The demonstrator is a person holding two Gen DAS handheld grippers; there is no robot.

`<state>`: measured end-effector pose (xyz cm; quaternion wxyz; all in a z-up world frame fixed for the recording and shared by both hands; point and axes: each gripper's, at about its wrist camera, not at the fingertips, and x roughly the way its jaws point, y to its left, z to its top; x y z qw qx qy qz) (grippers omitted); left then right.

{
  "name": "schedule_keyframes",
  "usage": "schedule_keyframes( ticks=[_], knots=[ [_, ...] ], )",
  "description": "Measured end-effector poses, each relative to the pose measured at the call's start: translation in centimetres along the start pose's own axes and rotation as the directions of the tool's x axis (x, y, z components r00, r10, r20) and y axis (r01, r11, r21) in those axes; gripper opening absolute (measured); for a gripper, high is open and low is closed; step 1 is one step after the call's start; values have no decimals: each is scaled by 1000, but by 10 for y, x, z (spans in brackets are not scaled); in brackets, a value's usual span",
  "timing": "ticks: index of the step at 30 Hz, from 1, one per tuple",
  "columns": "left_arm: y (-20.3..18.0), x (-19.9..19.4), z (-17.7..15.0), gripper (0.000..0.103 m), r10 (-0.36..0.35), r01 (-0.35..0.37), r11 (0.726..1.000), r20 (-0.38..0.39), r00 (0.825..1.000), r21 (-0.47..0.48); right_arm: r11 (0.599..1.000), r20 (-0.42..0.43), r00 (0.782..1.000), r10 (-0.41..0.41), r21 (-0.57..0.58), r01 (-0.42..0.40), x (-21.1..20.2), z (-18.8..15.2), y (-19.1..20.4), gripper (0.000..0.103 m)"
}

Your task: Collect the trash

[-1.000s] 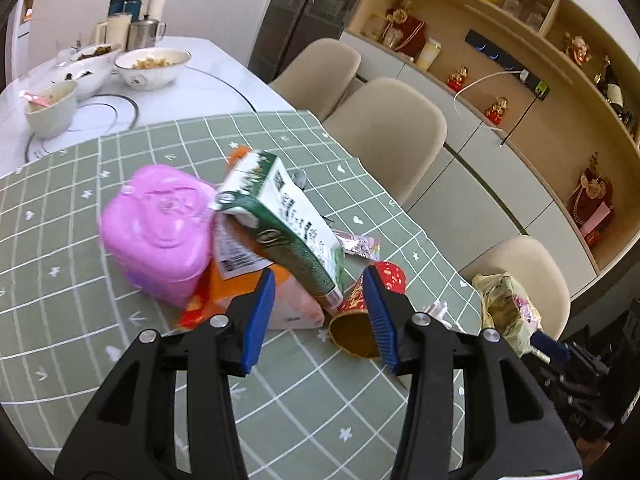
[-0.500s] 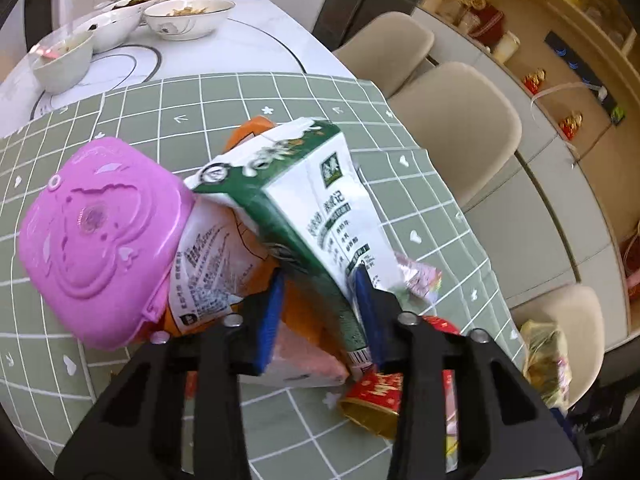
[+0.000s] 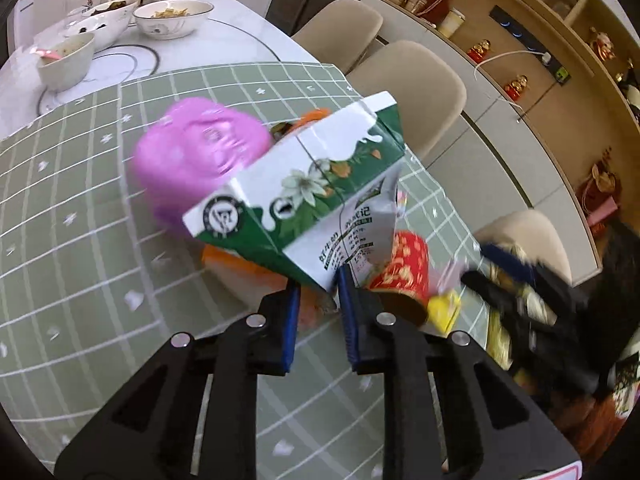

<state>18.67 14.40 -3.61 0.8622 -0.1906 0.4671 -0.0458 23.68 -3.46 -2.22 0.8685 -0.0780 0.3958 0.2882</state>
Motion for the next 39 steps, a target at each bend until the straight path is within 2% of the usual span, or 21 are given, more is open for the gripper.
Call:
schedule_keyframes(
  ticks=[6, 9, 10, 12, 13, 15, 18, 20, 23, 27, 29, 31, 32, 33, 35, 39],
  knots=[
    [23, -18, -23, 19, -29, 29, 999, -11, 1000, 21, 998, -60, 998, 7, -55, -11, 14, -3, 23, 49],
    [34, -25, -28, 19, -26, 26, 999, 5, 1000, 19, 993, -106, 994, -32, -120, 19, 31, -6, 39, 49],
    [37, -28, -29, 21, -30, 30, 999, 11, 999, 16, 990, -127, 990, -53, -140, 35, 38, -7, 44, 47],
    [43, -35, -30, 25, -36, 36, 999, 21, 999, 14, 984, -148, 986, -80, -169, 55, 44, -9, 50, 31],
    [46, -41, -31, 27, -40, 39, 999, 35, 999, 18, 982, -152, 984, -95, -175, 68, 44, -11, 52, 30],
    [49, -51, -31, 30, -43, 41, 999, 57, 997, 29, 987, -153, 985, -83, -152, 60, 36, -15, 52, 16],
    [54, -61, -30, 36, -46, 43, 998, 87, 995, 40, 994, -173, 983, -55, -103, 38, 17, -30, 49, 11],
    [60, -66, -28, 37, -29, 26, 999, 100, 995, 28, 995, -190, 980, -53, -91, 36, 7, -41, 48, 11],
    [65, -73, -24, 37, -41, 38, 999, 112, 993, 24, 995, -220, 972, -85, -63, 73, -10, -67, 41, 11],
    [64, -89, -15, 37, -33, 23, 998, 176, 984, 61, 988, -216, 967, -133, 48, 146, -33, -90, 16, 10],
    [66, -94, -8, 39, -16, 3, 998, 211, 977, 61, 986, -165, 981, -104, 114, 123, -43, -91, 8, 11],
    [68, -94, -2, 41, -3, -10, 998, 236, 972, 56, 978, -97, 994, -60, 192, 78, -52, -88, 3, 17],
    [71, -90, 2, 41, 12, -25, 998, 241, 970, 53, 975, -74, 996, -41, 217, 56, -52, -84, 2, 36],
    [73, -86, 4, 41, 22, -36, 998, 239, 971, 51, 973, -63, 998, -24, 226, 38, -50, -79, 4, 49],
    [80, -67, 4, 41, 50, -60, 997, 198, 979, 46, 972, -50, 999, -7, 234, 18, -40, -70, 9, 50],
    [88, -33, -13, 42, 62, -67, 997, 92, 994, 47, 970, -34, 998, -60, 236, 67, -16, -51, 25, 50]
  ],
)
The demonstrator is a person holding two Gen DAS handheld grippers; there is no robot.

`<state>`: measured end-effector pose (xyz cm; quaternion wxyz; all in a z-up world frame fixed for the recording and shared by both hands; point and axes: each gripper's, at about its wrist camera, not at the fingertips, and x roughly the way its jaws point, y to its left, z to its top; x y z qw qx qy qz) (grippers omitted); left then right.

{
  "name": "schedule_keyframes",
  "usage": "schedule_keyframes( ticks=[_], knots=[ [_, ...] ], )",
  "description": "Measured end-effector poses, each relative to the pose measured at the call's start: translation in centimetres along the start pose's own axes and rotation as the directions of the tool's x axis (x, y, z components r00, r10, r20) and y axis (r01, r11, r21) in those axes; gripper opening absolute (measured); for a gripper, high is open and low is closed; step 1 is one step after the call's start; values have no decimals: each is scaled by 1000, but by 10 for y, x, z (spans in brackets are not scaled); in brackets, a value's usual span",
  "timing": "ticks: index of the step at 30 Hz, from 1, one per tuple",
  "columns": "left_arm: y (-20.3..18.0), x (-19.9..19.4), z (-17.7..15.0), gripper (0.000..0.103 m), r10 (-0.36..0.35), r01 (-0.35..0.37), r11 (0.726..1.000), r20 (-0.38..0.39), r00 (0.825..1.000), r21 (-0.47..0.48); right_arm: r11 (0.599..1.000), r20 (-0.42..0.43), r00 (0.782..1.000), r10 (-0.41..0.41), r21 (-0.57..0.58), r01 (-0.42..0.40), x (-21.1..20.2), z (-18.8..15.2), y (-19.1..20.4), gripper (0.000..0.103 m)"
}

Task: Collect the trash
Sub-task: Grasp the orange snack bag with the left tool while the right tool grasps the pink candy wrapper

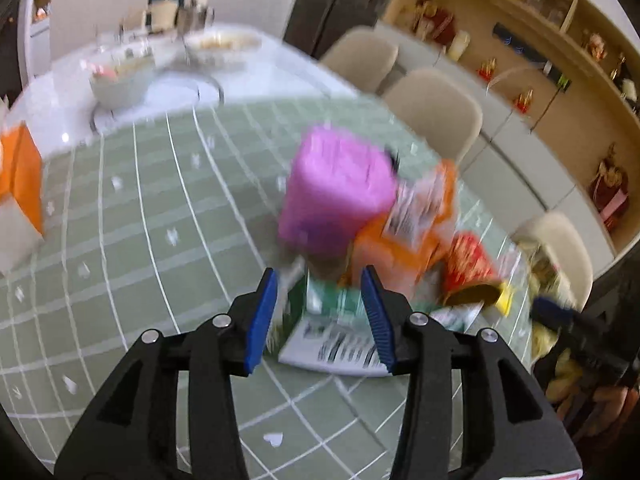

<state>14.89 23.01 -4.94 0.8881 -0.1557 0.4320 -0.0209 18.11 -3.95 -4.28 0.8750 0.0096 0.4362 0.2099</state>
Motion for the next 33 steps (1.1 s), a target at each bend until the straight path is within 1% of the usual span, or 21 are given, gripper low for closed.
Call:
schedule_keyframes(
  ticks=[1, 2, 3, 5, 8, 10, 11, 13, 16, 17, 19, 21, 23, 24, 25, 26, 28, 30, 31, 33],
  knots=[
    [1, 6, -8, 42, -2, 2, 1000, -30, 1000, 0, 999, 14, 999, -39, -12, 39, 6, 5, 8, 50],
    [1, 7, -15, 45, -12, 12, 1000, -28, 1000, -4, 998, 27, 997, -65, -23, 66, 12, 9, 12, 50],
    [-1, 5, -22, 46, -11, 11, 1000, -24, 1000, 3, 996, 59, 995, -83, -40, 85, 17, 14, 21, 50],
    [-3, 3, -29, 46, -24, 26, 999, -45, 999, 31, 995, 95, 992, -80, -55, 85, 26, 23, 29, 50],
    [-2, -3, -32, 46, -48, 51, 998, -71, 996, 41, 996, 66, 997, -43, -76, 48, 42, 41, 35, 50],
    [-1, -10, -29, 46, -60, 62, 997, -40, 997, 35, 997, 68, 998, 18, -78, -13, 42, 54, 34, 50],
    [-2, -15, -27, 46, -69, 69, 997, -18, 997, 31, 996, 84, 996, 44, -85, -37, 38, 60, 33, 50],
    [-4, -19, -17, 48, -93, 93, 996, 33, 995, 13, 994, 109, 993, 49, -104, -38, 31, 68, 31, 50],
    [-13, -7, 1, 50, -104, 105, 994, 60, 993, -7, 988, 127, 991, 51, -153, -32, 24, 77, 24, 50],
    [-18, 0, 7, 50, -98, 98, 995, 59, 993, -9, 986, 128, 990, 52, -166, -30, 22, 80, 20, 50],
    [-29, 22, 18, 50, -42, 43, 999, 47, 998, -25, 981, 128, 990, 63, -191, -38, 19, 87, 10, 50],
    [-34, 36, 25, 50, -7, 8, 998, 31, 999, -57, 970, 87, 992, 93, -233, -70, 21, 100, 1, 50],
    [-40, 52, 29, 49, -1, 0, 995, -12, 1000, -101, 951, -5, 994, 111, -289, -108, 31, 111, -6, 50],
    [-44, 57, 30, 44, -20, 16, 994, -36, 999, -105, 933, -66, 991, 120, -335, -135, 41, 118, -10, 50],
    [-48, 60, 30, 28, -32, 27, 995, -49, 998, -99, 922, -83, 991, 107, -365, -130, 46, 122, -13, 50],
    [-52, 61, 28, 20, -27, 22, 997, -63, 998, -77, 911, -90, 993, 77, -397, -107, 53, 126, -18, 50],
    [-63, 59, 26, 17, -31, 30, 999, -78, 996, -21, 892, -123, 991, 54, -440, -103, 76, 139, -34, 50],
    [-70, 54, 24, 15, -59, 61, 998, -102, 993, 18, 879, -158, 985, 64, -458, -130, 98, 147, -46, 49],
    [-72, 52, 23, 14, -60, 63, 998, -109, 992, 30, 871, -180, 980, 83, -464, -159, 109, 149, -51, 49],
    [-68, 47, 23, 14, -49, 53, 998, -127, 991, 31, 848, -244, 961, 133, -474, -237, 137, 154, -55, 49]
  ],
)
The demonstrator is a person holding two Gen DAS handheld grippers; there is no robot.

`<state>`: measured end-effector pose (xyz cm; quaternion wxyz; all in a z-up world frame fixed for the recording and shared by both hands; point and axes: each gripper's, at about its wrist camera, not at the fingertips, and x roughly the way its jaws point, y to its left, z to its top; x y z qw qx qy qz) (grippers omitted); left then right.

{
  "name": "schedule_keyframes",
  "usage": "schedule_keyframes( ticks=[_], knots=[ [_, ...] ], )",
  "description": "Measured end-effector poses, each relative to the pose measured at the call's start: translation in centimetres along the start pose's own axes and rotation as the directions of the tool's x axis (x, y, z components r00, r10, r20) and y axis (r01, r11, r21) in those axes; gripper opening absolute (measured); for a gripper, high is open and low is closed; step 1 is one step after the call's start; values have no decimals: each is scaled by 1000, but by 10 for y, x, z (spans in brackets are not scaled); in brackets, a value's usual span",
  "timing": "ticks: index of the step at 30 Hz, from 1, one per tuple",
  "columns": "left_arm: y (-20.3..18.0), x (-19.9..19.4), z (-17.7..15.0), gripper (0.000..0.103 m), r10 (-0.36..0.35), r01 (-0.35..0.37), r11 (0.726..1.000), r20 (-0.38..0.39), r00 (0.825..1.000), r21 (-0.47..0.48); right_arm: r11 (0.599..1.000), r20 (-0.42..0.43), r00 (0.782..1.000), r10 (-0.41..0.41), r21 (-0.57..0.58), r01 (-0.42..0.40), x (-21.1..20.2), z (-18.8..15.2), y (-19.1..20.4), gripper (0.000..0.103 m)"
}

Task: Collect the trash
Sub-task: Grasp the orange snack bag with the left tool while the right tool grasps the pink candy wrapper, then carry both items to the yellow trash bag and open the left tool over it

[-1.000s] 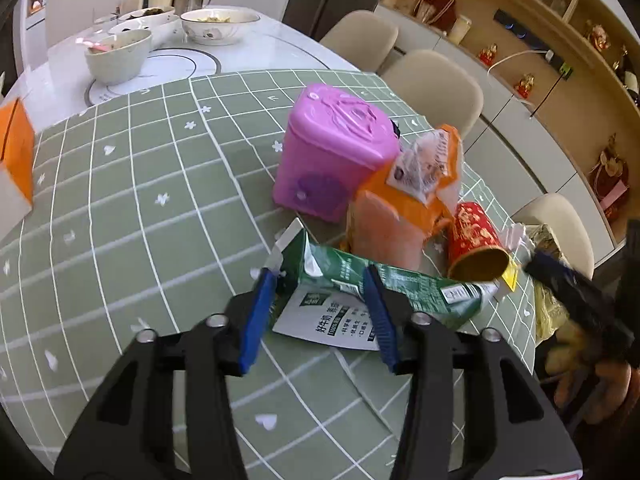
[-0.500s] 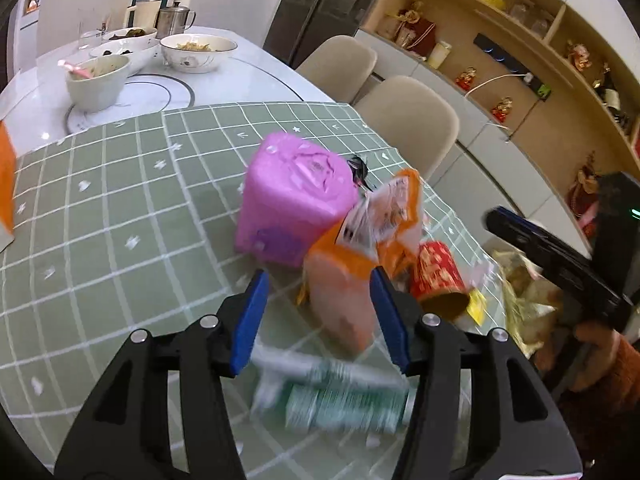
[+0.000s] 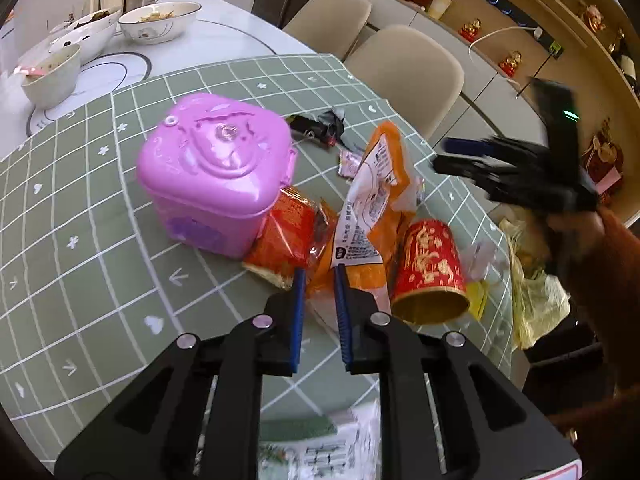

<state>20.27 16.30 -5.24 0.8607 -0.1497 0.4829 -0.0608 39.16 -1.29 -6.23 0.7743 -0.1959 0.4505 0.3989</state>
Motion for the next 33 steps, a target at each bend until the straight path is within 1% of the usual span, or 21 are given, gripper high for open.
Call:
schedule_keyframes(
  ticks=[3, 4, 5, 6, 8, 9, 10, 11, 13, 14, 15, 17, 18, 20, 24, 27, 28, 29, 31, 33],
  knots=[
    [15, -5, -2, 14, 16, -17, 998, -18, 1000, -55, 997, -37, 999, 36, -61, -38, 31, 5, -4, 49],
    [22, -7, -3, 14, 17, -18, 996, -19, 1000, -89, 997, -43, 998, 43, -66, -46, 38, 6, -5, 49],
    [29, -9, -4, 14, 9, -11, 993, -17, 1000, -115, 996, -51, 997, 60, -65, -63, 45, 7, -6, 46],
    [33, -10, -4, 14, -2, 0, 992, -16, 1000, -128, 994, -68, 994, 91, -59, -95, 55, 7, -7, 41],
    [40, -12, -8, 15, -17, 15, 988, -12, 1000, -152, 993, -102, 990, 101, -54, -106, 66, 7, -7, 34],
    [42, -12, -9, 18, -16, 14, 988, -14, 1000, -156, 994, -92, 992, 91, -57, -97, 66, 6, -6, 30],
    [43, -10, -10, 23, -19, 16, 987, -17, 1000, -160, 994, -103, 990, 95, -46, -100, 67, 6, -5, 24],
    [44, -10, -11, 27, -21, 18, 986, -16, 1000, -163, 995, -112, 989, 93, -32, -97, 66, 6, -5, 14],
    [42, -11, -12, 31, -32, 31, 986, -4, 999, -163, 997, -72, 995, 72, -4, -73, 52, 4, -3, 12],
    [41, -12, -11, 34, -40, 41, 987, 11, 999, -156, 997, -42, 997, 69, 28, -67, 38, 2, -2, 12],
    [39, -13, -10, 36, -45, 49, 988, 34, 998, -147, 996, -19, 998, 68, 57, -67, 29, 1, -3, 12],
    [34, -16, -8, 45, -47, 57, 990, 80, 996, -129, 991, 21, 998, 62, 119, -64, 8, -4, -3, 12],
    [33, -15, -7, 45, -44, 55, 991, 92, 995, -122, 987, 37, 998, 51, 153, -56, -4, -9, -2, 12],
    [27, -8, -2, 45, -31, 41, 993, 89, 996, -107, 977, 57, 998, 30, 210, -42, -25, -21, 2, 12],
    [10, 7, 5, 45, -6, 11, 997, 60, 998, -79, 955, 82, 995, -53, 295, 26, -55, -48, 20, 12],
    [-2, 11, 8, 44, 5, -3, 998, 34, 999, -57, 931, 106, 992, -70, 363, 27, -73, -71, 32, 12],
    [-6, 12, 8, 37, 9, -7, 999, 30, 1000, -46, 925, 109, 991, -80, 379, 34, -77, -78, 37, 12],
    [-10, 11, 9, 26, 15, -14, 999, 27, 1000, -35, 918, 108, 989, -97, 393, 47, -85, -87, 43, 12],
    [-19, 7, 10, 21, 23, -23, 1000, 29, 999, -6, 909, 108, 987, -122, 412, 67, -96, -99, 52, 12],
    [-31, -2, 9, 19, 13, -14, 999, 45, 999, 35, 899, 105, 983, -149, 428, 91, -106, -108, 61, 12]
  ],
)
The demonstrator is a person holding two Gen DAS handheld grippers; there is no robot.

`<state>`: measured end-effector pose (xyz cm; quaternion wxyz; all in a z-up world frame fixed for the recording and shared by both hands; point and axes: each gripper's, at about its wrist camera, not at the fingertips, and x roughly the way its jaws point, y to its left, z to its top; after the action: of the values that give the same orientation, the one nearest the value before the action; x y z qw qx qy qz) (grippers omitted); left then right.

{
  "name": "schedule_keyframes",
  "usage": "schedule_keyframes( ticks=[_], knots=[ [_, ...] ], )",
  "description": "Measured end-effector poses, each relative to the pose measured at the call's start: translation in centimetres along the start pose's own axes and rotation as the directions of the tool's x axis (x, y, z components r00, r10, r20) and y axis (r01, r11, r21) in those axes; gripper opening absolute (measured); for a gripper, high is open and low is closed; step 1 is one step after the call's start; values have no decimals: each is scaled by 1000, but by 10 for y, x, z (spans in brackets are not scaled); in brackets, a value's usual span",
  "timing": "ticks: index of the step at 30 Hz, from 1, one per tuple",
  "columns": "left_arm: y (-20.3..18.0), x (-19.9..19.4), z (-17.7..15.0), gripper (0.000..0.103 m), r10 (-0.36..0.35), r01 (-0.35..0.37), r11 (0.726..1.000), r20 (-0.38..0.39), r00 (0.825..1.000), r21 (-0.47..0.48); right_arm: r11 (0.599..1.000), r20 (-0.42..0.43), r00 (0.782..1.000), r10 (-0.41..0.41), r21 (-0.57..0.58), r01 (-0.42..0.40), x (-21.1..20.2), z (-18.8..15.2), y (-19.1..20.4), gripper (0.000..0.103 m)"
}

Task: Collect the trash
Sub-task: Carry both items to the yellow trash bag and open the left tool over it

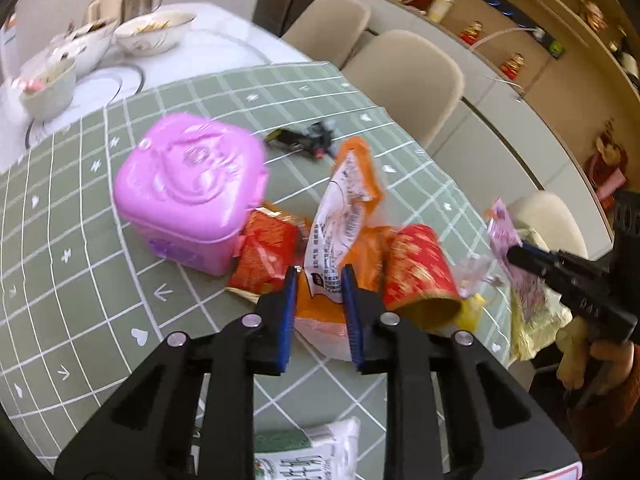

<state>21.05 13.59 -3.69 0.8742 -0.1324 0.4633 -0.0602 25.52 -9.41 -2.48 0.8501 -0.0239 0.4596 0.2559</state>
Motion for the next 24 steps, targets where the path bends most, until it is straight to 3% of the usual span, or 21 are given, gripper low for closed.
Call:
schedule_keyframes(
  ticks=[8, 15, 24],
  knots=[
    [-43, -53, 7, 12, -47, 33, 992, 116, 992, 120, 994, 95, 990, -102, 52, 97, -62, -33, 7, 12],
    [-109, -112, 29, 12, -159, 99, 965, 244, 957, 241, 982, 225, 957, -184, 93, 167, -139, -54, -3, 12],
    [-192, -129, 33, 12, -301, 203, 917, 262, 917, 342, 956, 285, 919, -272, 189, 225, -203, -88, -64, 12]
  ],
)
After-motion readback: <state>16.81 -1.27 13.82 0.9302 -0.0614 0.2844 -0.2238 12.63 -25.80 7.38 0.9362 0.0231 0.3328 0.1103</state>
